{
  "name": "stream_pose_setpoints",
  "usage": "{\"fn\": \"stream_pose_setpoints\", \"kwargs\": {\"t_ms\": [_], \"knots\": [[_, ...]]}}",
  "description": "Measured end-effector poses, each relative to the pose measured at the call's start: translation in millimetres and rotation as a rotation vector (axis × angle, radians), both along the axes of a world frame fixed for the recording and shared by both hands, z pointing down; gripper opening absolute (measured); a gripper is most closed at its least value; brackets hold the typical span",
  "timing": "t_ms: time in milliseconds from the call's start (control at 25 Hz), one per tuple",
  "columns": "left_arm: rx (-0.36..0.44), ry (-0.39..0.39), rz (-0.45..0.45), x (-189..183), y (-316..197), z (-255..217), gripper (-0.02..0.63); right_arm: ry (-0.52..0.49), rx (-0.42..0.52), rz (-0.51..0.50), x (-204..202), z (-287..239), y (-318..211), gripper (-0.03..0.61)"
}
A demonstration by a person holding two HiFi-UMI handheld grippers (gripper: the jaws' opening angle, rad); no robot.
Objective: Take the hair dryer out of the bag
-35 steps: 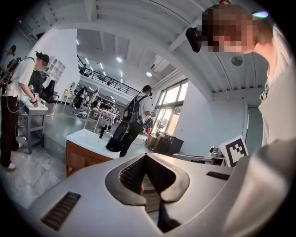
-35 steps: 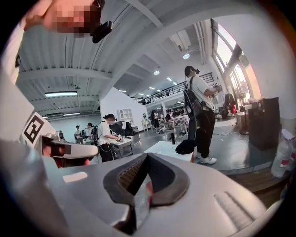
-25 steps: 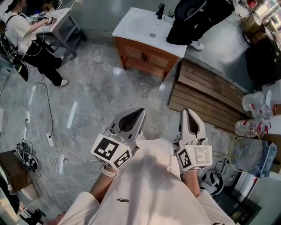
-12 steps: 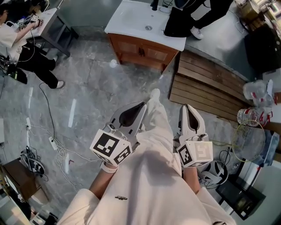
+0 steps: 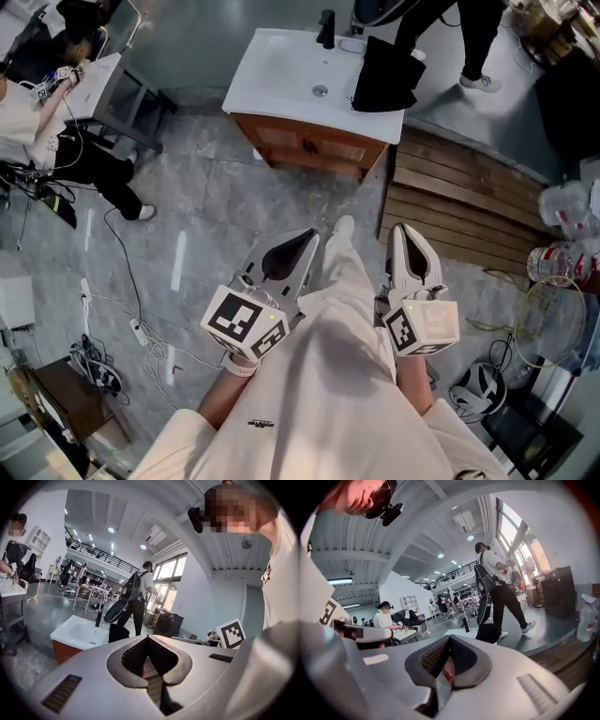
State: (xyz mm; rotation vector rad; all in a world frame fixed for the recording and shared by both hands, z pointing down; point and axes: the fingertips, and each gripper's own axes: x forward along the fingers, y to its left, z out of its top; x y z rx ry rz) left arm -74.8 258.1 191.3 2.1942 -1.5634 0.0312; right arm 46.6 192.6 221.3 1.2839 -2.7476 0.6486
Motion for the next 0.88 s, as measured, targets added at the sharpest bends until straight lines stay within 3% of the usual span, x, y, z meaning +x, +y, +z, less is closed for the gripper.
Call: {"fn": "stream_pose_setpoints", "kwargs": {"t_ms": [480, 880], "knots": [[-0.041, -0.068, 0.051, -12.2, -194.2, 1.9, 0.006, -0.023, -0.014, 0.039, -6.1, 5.7, -194.3, 0.009], [-0.082, -0.068, 0.066, -8.9, -256.0, 22.3, 0.006, -0.018, -0.020, 0.040, -0.8, 16.4, -255.2, 0.011]]}}
